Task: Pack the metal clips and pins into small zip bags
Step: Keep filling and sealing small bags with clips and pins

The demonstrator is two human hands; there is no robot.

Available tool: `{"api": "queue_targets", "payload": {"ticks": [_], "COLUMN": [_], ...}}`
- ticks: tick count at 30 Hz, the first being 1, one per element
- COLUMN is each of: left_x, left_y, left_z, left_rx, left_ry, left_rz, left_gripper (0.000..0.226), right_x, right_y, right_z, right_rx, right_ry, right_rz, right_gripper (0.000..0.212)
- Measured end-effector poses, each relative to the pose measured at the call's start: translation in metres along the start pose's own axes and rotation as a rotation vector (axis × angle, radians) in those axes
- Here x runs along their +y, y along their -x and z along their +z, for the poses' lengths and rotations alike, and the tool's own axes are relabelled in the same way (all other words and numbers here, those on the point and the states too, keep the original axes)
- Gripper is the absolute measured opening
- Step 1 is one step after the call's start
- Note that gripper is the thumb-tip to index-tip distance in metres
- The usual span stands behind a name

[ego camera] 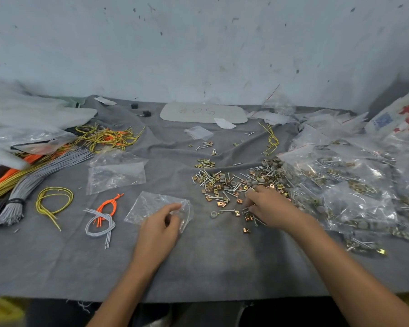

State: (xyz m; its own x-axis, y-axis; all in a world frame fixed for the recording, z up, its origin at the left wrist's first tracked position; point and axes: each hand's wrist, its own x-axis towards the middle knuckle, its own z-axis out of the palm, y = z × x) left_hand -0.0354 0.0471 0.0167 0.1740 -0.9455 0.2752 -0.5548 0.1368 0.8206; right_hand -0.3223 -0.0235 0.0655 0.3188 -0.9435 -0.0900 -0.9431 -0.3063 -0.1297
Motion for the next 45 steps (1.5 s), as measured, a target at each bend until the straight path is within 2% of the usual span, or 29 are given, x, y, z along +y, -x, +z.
{"api": "queue_targets", "payload": {"ticks": [7, 11, 14, 16, 18, 20, 24, 28, 31, 36, 39, 43, 45], "left_x": [-0.005, -0.005, -0.005, -0.004, -0.004, -0.003, -0.002, 0.001, 0.004, 0.001, 0.002, 0.004, 0.005], "left_y": [-0.001, -0.001, -0.001, -0.001, -0.001, -0.001, 0.000, 0.003, 0.003, 0.002, 0.003, 0.004, 0.005], "left_z": [0.001, 0.002, 0.002, 0.002, 0.002, 0.002, 0.001, -0.001, -0.001, -0.001, -0.001, -0.002, -0.003], "left_rx": [-0.002, 0.011, 0.012, 0.013, 0.012, 0.008, -0.003, -0.005, -0.035, -0.010, 0.011, -0.031, -0.032], "left_ry": [0.015, 0.010, 0.006, 0.003, 0.007, 0.012, 0.016, 0.052, 0.094, 0.048, 0.002, 0.012, 0.011], "left_rz": [-0.002, 0.014, 0.018, 0.020, 0.015, 0.012, 0.006, 0.000, 0.000, 0.002, 0.023, 0.047, 0.054], "left_gripper": [0.027, 0.028, 0.028, 0.028, 0.028, 0.029, 0.028, 0.024, 0.026, 0.025, 0.024, 0.027, 0.030], "right_x": [0.002, 0.005, -0.006, -0.020, -0.042, -0.069, -0.112, -0.136, -0.147, -0.152, -0.150, -0.156, -0.158], "right_y": [0.004, 0.004, 0.008, 0.013, 0.019, 0.024, 0.022, 0.006, -0.001, 0.011, 0.015, 0.010, 0.010], "right_z": [0.010, 0.021, 0.017, 0.012, 0.009, 0.013, 0.023, 0.029, 0.040, 0.064, 0.071, 0.070, 0.070], "right_rx": [0.068, 0.104, 0.232, 0.294, 0.308, 0.262, 0.173, 0.202, 0.275, 0.513, 0.626, 0.500, 0.484], "right_ry": [0.052, 0.183, -0.075, -0.320, -0.494, -0.555, -0.537, -0.401, -0.315, -0.572, -0.611, -0.450, -0.464], "right_rz": [-0.089, -0.088, -0.031, 0.047, 0.065, 0.023, -0.108, -0.146, -0.143, -0.061, -0.033, -0.099, -0.132], "right_gripper": [0.002, 0.023, 0.007, 0.017, 0.016, 0.012, 0.010, 0.009, 0.012, 0.007, 0.005, 0.018, 0.020]}}
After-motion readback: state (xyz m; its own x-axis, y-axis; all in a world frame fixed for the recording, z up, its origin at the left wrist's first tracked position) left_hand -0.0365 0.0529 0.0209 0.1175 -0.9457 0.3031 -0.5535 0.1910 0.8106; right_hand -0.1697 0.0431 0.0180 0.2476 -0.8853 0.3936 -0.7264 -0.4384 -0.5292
